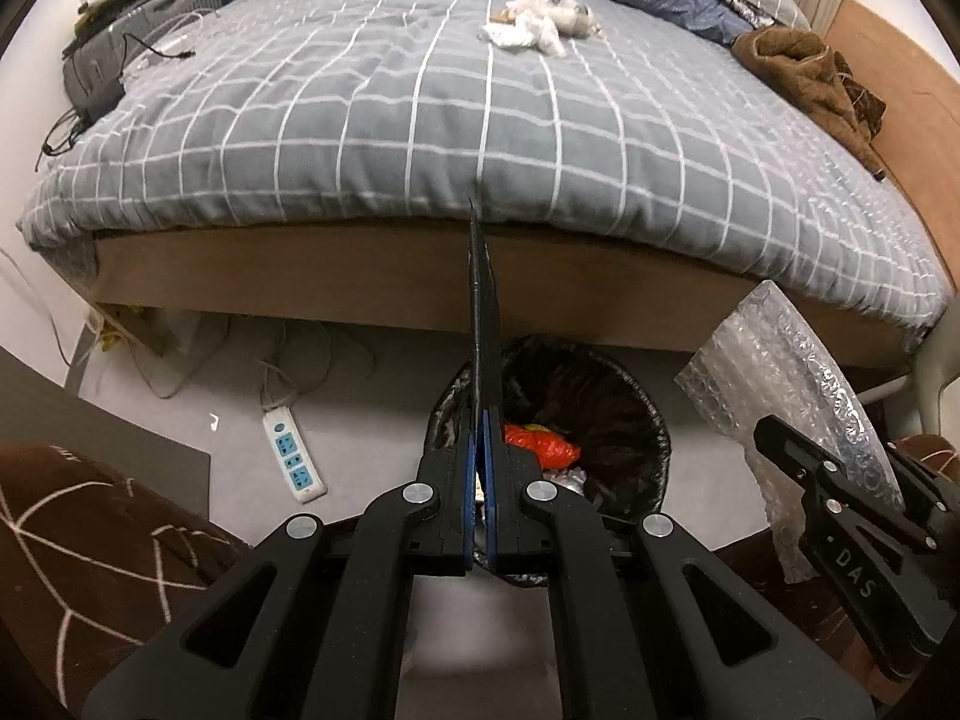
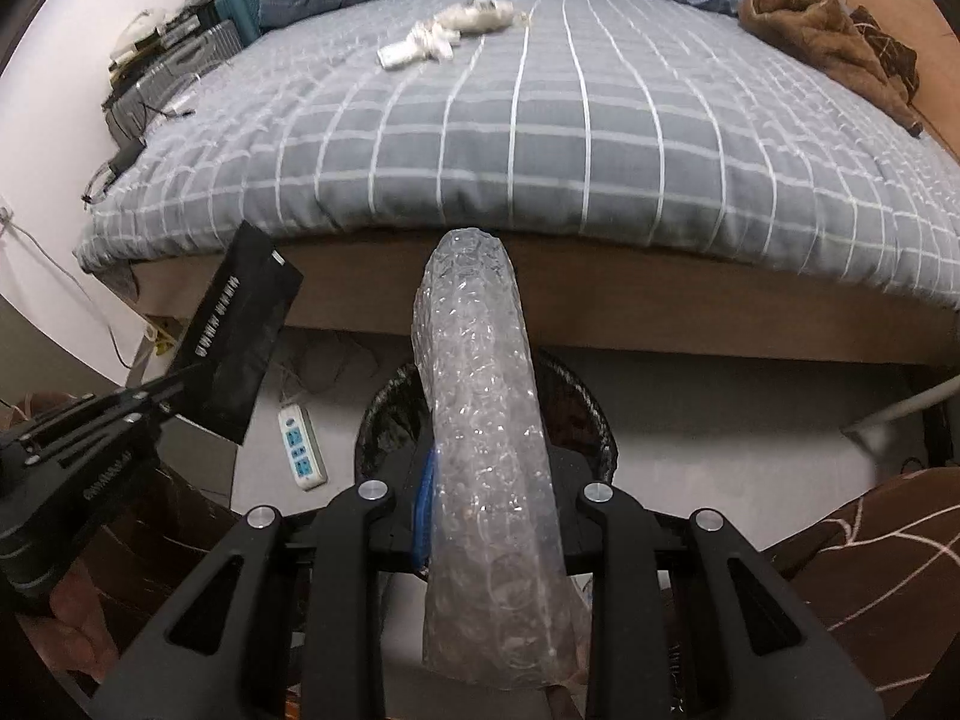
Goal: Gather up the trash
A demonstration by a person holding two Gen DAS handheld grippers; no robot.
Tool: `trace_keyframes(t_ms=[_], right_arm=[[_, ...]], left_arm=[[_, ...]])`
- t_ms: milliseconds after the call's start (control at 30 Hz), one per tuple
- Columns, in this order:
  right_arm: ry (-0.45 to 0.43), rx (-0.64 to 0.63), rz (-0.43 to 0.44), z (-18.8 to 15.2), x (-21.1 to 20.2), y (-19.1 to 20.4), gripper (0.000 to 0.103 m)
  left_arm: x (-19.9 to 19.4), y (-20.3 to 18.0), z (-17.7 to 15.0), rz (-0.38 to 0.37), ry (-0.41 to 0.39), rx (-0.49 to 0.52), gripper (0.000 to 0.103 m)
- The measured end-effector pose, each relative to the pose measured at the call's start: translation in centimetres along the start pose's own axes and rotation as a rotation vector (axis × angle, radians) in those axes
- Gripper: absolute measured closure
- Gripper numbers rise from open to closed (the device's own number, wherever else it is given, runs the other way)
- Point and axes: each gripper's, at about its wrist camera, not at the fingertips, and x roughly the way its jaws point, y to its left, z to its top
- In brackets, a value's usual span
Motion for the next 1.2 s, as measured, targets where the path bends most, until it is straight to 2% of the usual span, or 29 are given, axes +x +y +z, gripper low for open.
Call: trace_keyframes(t_ms=[400,533,733,967,1033,1200], right_arm=[[0.115,-0.002,0.013,-0.3,5.8,0.4,0.078],[0.11,-0.023,0.022,0.1,6.4,1.3,0.072],[0.095,-0.019,0.014,0.4,6.7,1.0,0.044],[0.037,0.031,-0.063,0.8,5.0,-2.7,0.014],[0.017,0.043,-0.098,1.0,4.4,-3.8,0.009],[-0.03,0.057,-0.165,1.0,2.8,-6.2,0.008]], left_arm=[[4.1,1.1,-0.6,0.006,0.067,-0.023,0.102],[4.6,1.8,-0.8,0.017,0.077,-0.035,0.102],[5.4,1.7,-1.1,0.022,0.096,-0.028,0.102],[6.1,-1.3,-0.6,-0.019,0.112,0.039,0.102],[6.2,-2.4,-0.5,-0.035,0.114,0.061,0.102],[5.9,-4.9,0.0,-0.067,0.112,0.102,0.102]])
